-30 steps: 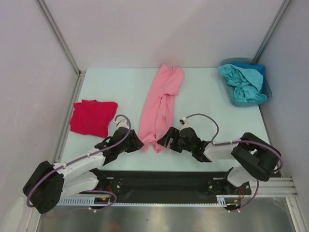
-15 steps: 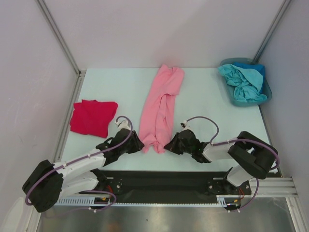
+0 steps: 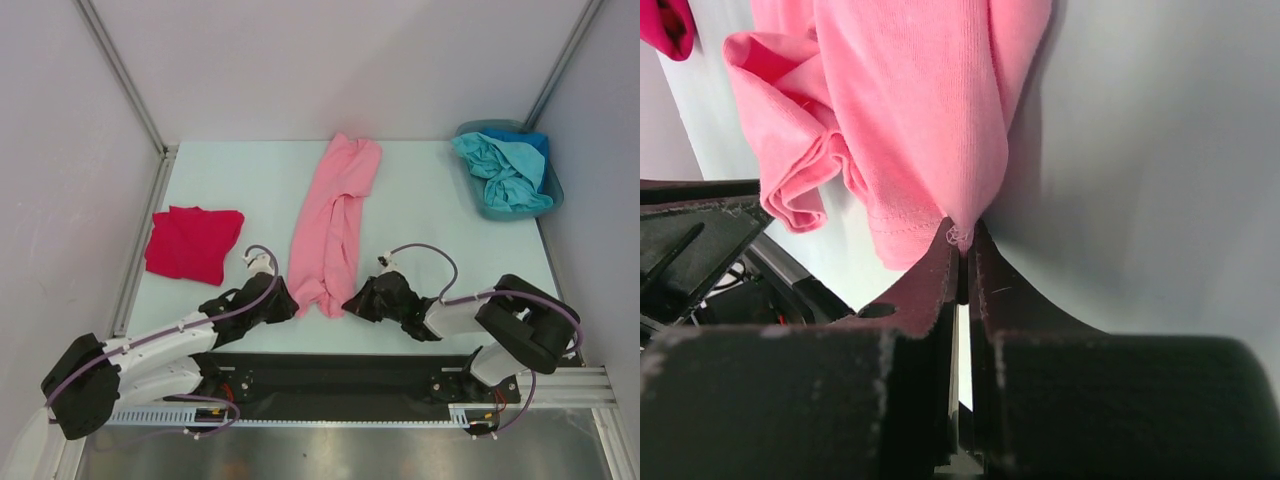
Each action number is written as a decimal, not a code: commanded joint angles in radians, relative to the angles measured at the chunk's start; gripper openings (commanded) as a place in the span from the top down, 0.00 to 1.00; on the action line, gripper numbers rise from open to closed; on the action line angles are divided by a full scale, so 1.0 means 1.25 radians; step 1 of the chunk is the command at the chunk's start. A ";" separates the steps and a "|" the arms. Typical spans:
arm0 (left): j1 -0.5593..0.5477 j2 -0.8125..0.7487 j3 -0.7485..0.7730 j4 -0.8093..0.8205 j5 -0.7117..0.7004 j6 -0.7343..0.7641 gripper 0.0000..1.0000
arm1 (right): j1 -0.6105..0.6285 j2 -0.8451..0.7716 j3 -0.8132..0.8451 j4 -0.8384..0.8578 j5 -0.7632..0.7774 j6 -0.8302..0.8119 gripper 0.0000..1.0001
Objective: Fold and stack the t-shirts
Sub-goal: Fold the tshirt
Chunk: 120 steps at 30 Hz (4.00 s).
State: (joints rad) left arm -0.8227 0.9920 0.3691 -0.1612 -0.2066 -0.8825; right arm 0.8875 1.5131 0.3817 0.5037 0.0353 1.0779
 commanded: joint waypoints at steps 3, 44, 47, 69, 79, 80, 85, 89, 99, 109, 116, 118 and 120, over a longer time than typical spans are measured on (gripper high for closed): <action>-0.049 -0.024 0.027 -0.039 -0.047 -0.040 0.68 | -0.014 -0.016 -0.055 -0.018 0.016 -0.008 1.00; -0.071 -0.109 -0.116 0.068 -0.135 -0.169 0.83 | -0.046 -0.068 -0.065 -0.035 -0.013 -0.022 1.00; -0.070 -0.121 -0.066 -0.022 -0.150 -0.146 0.90 | -0.049 -0.059 -0.064 -0.029 -0.018 -0.022 1.00; -0.071 -0.267 -0.125 -0.199 -0.131 -0.171 0.77 | -0.061 -0.062 -0.055 -0.030 -0.042 -0.027 1.00; -0.071 -0.229 -0.133 -0.147 -0.126 -0.164 0.73 | -0.041 -0.050 0.009 -0.073 -0.043 -0.045 1.00; -0.071 -0.230 -0.134 -0.144 -0.124 -0.163 0.73 | -0.039 -0.047 0.016 -0.075 -0.044 -0.047 1.00; -0.071 -0.235 -0.143 -0.131 -0.121 -0.163 0.73 | -0.029 -0.037 0.030 -0.088 -0.054 -0.058 0.83; -0.071 -0.244 -0.144 -0.131 -0.121 -0.160 0.73 | -0.025 -0.043 0.024 -0.091 -0.050 -0.058 0.68; -0.071 -0.249 -0.137 -0.131 -0.122 -0.154 0.73 | -0.015 -0.094 0.019 -0.144 -0.028 -0.067 0.49; -0.071 -0.243 -0.134 -0.130 -0.122 -0.154 0.74 | -0.017 -0.116 -0.003 -0.154 -0.004 -0.073 0.55; -0.071 -0.241 -0.131 -0.130 -0.121 -0.153 0.75 | -0.025 -0.113 0.008 -0.159 -0.001 -0.093 0.59; -0.071 -0.243 -0.132 -0.131 -0.119 -0.153 0.75 | -0.035 -0.117 0.014 -0.170 -0.006 -0.107 0.59; -0.071 -0.245 -0.133 -0.131 -0.119 -0.153 0.75 | -0.053 -0.122 0.015 -0.177 -0.012 -0.114 0.60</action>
State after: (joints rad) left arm -0.9070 0.6918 0.1955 -0.3458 -0.3588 -1.0805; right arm 0.8471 1.3819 0.3889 0.3229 -0.0010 0.9787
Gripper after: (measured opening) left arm 0.252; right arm 0.408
